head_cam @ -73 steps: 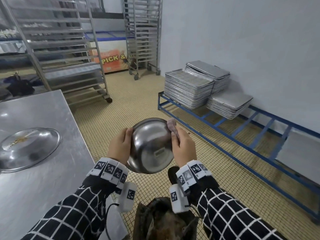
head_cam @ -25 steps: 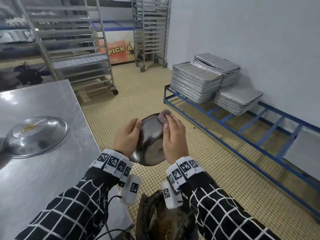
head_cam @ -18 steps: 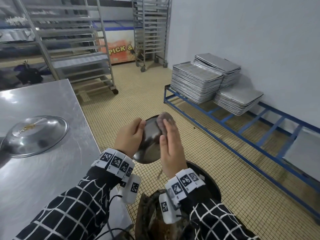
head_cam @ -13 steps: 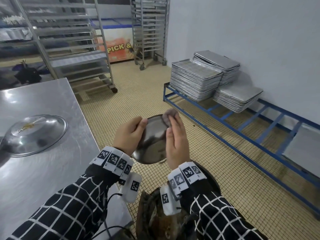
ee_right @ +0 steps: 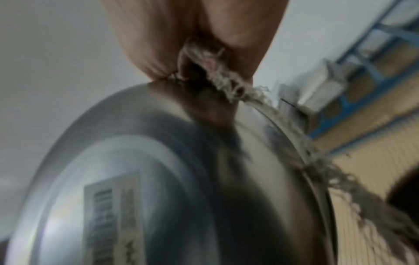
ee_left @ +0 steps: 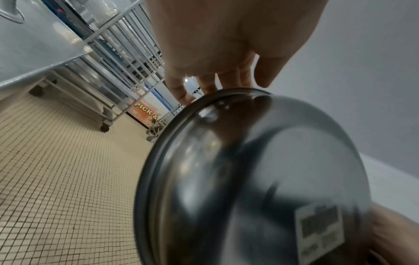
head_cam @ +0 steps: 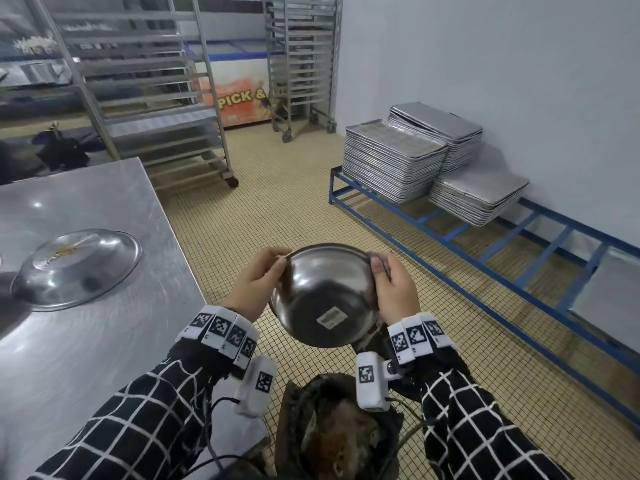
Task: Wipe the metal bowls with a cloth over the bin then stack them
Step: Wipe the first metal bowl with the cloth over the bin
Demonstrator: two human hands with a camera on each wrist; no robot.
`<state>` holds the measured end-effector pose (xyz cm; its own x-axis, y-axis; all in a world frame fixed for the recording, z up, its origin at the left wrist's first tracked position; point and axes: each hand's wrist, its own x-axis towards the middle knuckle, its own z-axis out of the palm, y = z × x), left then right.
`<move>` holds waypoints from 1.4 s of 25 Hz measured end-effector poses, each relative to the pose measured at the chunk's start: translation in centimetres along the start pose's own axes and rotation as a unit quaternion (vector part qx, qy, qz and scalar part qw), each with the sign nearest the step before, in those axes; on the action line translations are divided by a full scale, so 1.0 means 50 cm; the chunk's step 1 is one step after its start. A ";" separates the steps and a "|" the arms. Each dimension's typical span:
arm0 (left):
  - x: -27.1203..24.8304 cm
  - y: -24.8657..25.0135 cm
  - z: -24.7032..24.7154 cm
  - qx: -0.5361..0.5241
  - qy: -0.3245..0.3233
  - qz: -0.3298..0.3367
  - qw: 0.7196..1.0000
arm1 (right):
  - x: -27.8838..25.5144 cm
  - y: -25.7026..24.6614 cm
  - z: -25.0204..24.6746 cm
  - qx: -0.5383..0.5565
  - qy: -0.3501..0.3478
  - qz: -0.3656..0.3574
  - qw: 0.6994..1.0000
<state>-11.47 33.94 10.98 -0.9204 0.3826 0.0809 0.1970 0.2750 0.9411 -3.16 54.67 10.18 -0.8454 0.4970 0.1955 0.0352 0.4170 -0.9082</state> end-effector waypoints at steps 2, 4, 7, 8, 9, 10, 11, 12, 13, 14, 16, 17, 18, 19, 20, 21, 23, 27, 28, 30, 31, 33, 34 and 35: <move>-0.003 0.012 0.005 0.040 -0.063 0.000 0.997 | 0.014 -0.012 -0.004 -0.077 -0.050 -0.063 0.994; -0.006 0.021 0.011 0.083 -0.062 0.011 0.995 | 0.024 -0.026 0.002 -0.121 -0.074 -0.116 0.983; -0.004 0.030 0.011 0.064 0.017 0.013 0.998 | 0.030 -0.050 0.011 -0.104 -0.021 -0.145 0.984; 0.000 0.033 0.012 0.062 0.043 0.015 0.997 | 0.025 -0.060 0.015 -0.092 0.011 -0.154 0.984; 0.006 0.037 0.014 0.061 0.062 0.014 0.996 | 0.020 -0.069 0.023 -0.084 0.040 -0.164 0.982; 0.012 0.042 0.016 0.057 0.074 0.014 0.996 | 0.012 -0.076 0.036 -0.085 0.048 -0.176 0.979; 0.018 0.051 0.018 0.057 0.079 0.018 0.995 | 0.003 -0.080 0.050 -0.096 0.038 -0.190 0.976; 0.023 0.060 0.019 0.060 0.080 0.026 0.995 | -0.010 -0.085 0.065 -0.113 0.013 -0.211 0.971; 0.026 0.070 0.019 0.060 0.080 0.035 0.994 | -0.019 -0.083 0.077 -0.136 -0.006 -0.243 0.961; 0.028 0.077 0.019 0.056 0.077 0.043 0.994 | -0.024 -0.084 0.081 -0.161 -0.008 -0.271 0.949; 0.030 0.084 0.015 0.037 0.074 0.053 0.995 | -0.016 -0.085 0.072 -0.165 0.036 -0.282 0.945; 0.030 0.086 0.012 0.023 0.074 0.055 0.995 | -0.010 -0.081 0.064 -0.136 0.070 -0.250 0.956; 0.028 0.088 0.010 0.010 0.075 0.057 0.995 | -0.006 -0.076 0.055 -0.090 0.097 -0.197 0.971; 0.027 0.089 0.009 0.002 0.078 0.057 0.995 | -0.004 -0.068 0.049 -0.039 0.105 -0.140 0.984; 0.026 0.092 0.008 0.000 0.082 0.059 0.995 | -0.007 -0.058 0.043 0.001 0.097 -0.096 0.991; 0.026 0.094 0.007 0.007 0.087 0.061 0.994 | -0.016 -0.049 0.040 0.019 0.085 -0.080 0.993; 0.025 0.098 0.007 0.030 0.094 0.071 0.993 | -0.039 -0.042 0.044 0.015 0.061 -0.121 0.991; 0.019 0.105 0.024 0.053 0.076 0.110 0.990 | -0.056 -0.063 0.077 -0.087 0.057 -0.229 0.968; 0.016 0.107 0.030 0.054 0.071 0.119 0.989 | -0.049 -0.070 0.080 -0.108 0.075 -0.231 0.964; 0.015 0.110 0.037 0.052 0.060 0.120 0.990 | -0.032 -0.074 0.075 -0.094 0.120 -0.216 0.964; 0.015 0.110 0.037 0.043 0.058 0.115 0.991 | -0.023 -0.069 0.069 -0.063 0.141 -0.201 0.967; 0.017 0.110 0.029 0.001 0.064 0.090 0.994 | -0.015 -0.056 0.058 0.014 0.176 -0.144 0.974; 0.020 0.109 0.024 -0.022 0.071 0.072 0.995 | -0.016 -0.051 0.054 0.056 0.183 -0.098 0.977; 0.020 0.108 0.018 -0.045 0.079 0.058 0.994 | -0.019 -0.041 0.053 0.107 0.181 -0.048 0.977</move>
<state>-11.03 36.62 15.83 -0.9364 0.2614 0.2340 0.2797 0.1537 0.9477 -3.83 51.31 10.88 -0.5949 0.7157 0.3658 -0.1802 0.3247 -0.9285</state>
